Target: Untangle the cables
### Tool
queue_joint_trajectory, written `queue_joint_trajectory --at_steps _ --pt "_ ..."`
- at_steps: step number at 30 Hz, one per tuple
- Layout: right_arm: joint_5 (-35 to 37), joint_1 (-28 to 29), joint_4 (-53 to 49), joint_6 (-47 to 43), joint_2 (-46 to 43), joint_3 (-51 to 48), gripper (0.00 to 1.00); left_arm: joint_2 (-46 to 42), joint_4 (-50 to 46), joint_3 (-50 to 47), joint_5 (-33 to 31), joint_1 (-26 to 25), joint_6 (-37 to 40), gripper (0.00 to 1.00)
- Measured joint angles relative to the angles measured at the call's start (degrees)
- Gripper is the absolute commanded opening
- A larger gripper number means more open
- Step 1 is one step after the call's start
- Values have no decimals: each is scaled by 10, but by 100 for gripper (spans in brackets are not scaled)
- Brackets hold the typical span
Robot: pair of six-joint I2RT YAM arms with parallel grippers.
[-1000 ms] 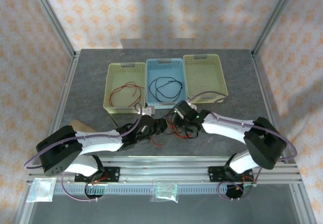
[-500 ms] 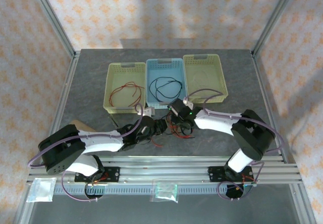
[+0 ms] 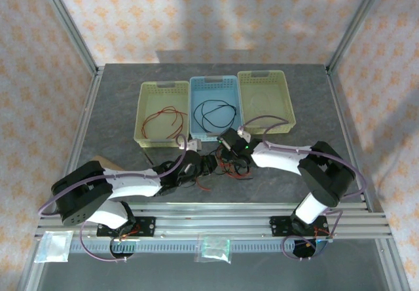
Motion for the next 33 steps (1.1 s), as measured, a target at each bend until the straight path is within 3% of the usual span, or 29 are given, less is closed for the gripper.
queue_joint_trajectory --at_steps 11,22,33 --pt "0 -5 4 -7 -56 -1 2 9 -1 18 0 0 1 32" --pt "-64 -46 21 -64 -272 -71 0 65 1 71 6 9 16 35" --pt "-127 -55 49 -111 -362 -91 0 137 2 117 30 14 29 46"
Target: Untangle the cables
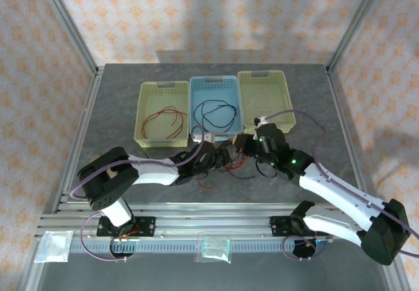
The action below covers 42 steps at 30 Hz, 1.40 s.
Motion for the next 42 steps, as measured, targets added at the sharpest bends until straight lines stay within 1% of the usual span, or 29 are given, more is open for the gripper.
queue_joint_trajectory --at_steps 2,5,9,13,22,29,34,39,42 --pt "-8 0 3 -5 -6 2 0 11 -3 13 1 0 2 48" --pt "-17 0 3 -11 -8 10 0 18 -14 28 1 0 2 49" --pt "-26 0 5 -17 -8 23 0 24 -19 43 2 0 6 44" --pt "-35 0 6 -19 -9 34 0 44 -23 66 3 0 12 44" --pt "-38 0 -1 -26 -13 110 0 66 -31 67 6 0 12 44" --pt "-36 0 -3 -33 -22 148 0 68 -40 67 10 0 12 44" --pt "-19 0 -32 -53 -22 189 0 68 -45 67 10 -1 12 43" --pt "17 0 -67 -87 -23 257 0 68 -46 65 12 -3 11 43" --pt "39 0 -80 -103 -26 276 0 68 -46 65 12 -3 11 43"
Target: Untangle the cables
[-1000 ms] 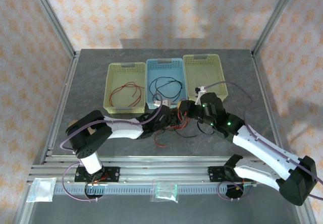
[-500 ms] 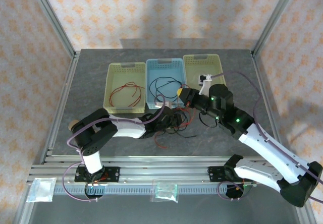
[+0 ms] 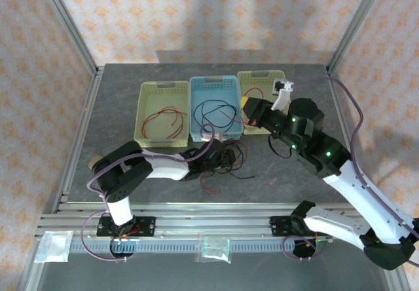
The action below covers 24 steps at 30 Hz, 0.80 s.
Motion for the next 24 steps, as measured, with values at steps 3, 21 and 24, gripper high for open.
queue_joint_trajectory --at_steps 3,21,24 --pt "25 0 -16 -8 0 3 0 -1 -3 0 0 0 0 43" --pt "140 -14 -84 27 50 35 0 -296 -75 2 -45 41 100 58" --pt "129 -21 -72 59 69 35 0 -331 -78 5 -28 61 133 62"
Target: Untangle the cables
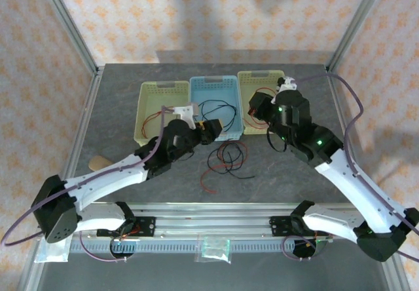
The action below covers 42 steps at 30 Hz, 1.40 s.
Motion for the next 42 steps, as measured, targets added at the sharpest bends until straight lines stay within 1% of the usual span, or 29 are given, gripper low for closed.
queue_joint_trajectory --at_steps 6,13,16,26,32,35,37,42 --pt "-44 -13 23 43 50 0 0 -15 -28 50 61 11 74 67" --pt "-96 -14 48 56 76 1 0 -7 -41 110 138 12 124 65" --pt "-116 -14 60 59 85 1 0 7 -41 116 152 12 129 62" --pt "-166 -14 73 54 89 2 0 42 -45 116 151 12 128 52" --pt "-185 -14 73 49 89 3 0 62 -45 122 150 12 129 36" --pt "-187 -14 72 47 89 5 0 67 -44 123 150 12 129 26" --pt "-189 -14 72 47 89 5 0 68 -44 123 150 12 130 18" --pt "-193 -14 69 47 89 12 0 76 -41 131 150 12 129 7"
